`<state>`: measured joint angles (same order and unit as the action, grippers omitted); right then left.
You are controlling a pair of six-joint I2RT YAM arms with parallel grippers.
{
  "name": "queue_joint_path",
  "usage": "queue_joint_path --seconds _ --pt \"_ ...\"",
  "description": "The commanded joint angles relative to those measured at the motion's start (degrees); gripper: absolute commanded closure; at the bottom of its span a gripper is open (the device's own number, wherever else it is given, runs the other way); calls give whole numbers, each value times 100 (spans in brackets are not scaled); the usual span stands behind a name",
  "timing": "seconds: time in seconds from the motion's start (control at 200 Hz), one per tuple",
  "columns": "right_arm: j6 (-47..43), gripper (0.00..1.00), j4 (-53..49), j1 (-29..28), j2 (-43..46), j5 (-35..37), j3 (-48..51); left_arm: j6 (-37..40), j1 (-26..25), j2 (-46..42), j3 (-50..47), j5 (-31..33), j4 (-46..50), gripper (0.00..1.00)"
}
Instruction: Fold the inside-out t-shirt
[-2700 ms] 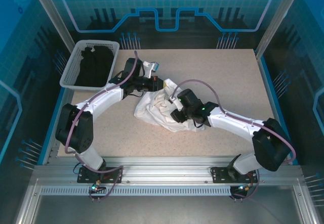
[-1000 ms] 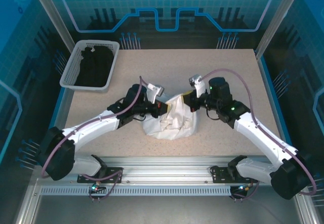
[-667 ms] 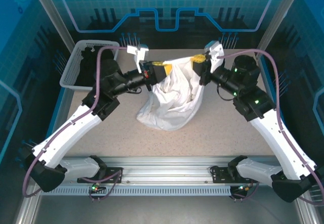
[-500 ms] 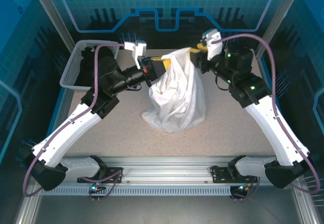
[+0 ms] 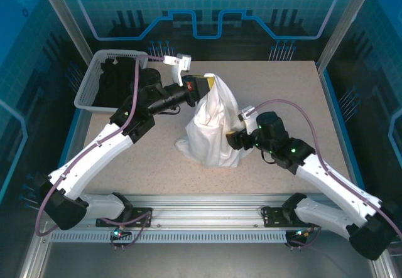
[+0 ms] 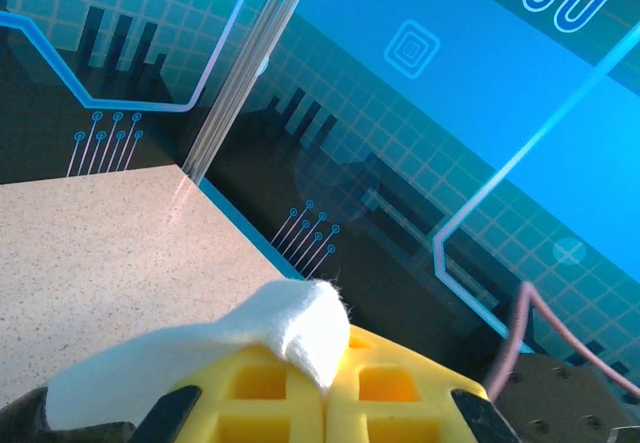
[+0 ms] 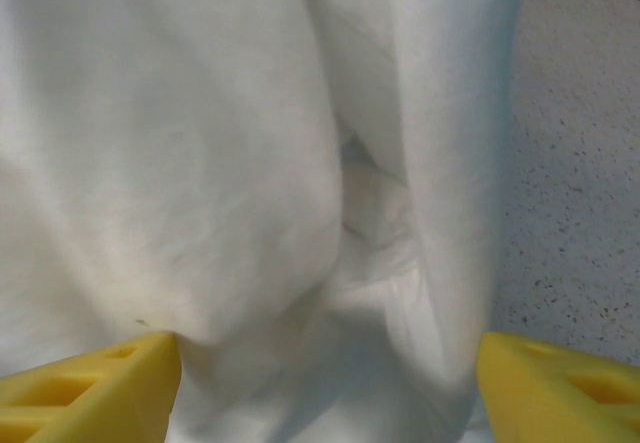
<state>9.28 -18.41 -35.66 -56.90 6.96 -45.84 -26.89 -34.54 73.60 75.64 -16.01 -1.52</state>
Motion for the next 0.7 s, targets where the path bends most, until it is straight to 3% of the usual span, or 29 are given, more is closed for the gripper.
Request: queue_joint_path --seconds 0.0,0.11,0.28,0.37,0.515,0.695 --pt "188 23 611 215 -389 551 86 134 45 -207 88 119 -55 100" --pt "147 32 864 719 -770 83 -1 204 99 -363 -17 265 30 100" --pt "-383 83 1190 1281 -608 -2175 -10 -102 614 -575 -449 343 76 100" --pt "-631 97 1051 1357 -446 -3206 -63 -443 1048 -648 -779 289 -50 100" --pt "-559 100 1081 1402 -159 -3940 19 -517 1511 -568 -1041 310 65 100" --pt "-81 100 1489 1405 -162 -4153 56 -270 1618 -224 -1242 544 410 100"
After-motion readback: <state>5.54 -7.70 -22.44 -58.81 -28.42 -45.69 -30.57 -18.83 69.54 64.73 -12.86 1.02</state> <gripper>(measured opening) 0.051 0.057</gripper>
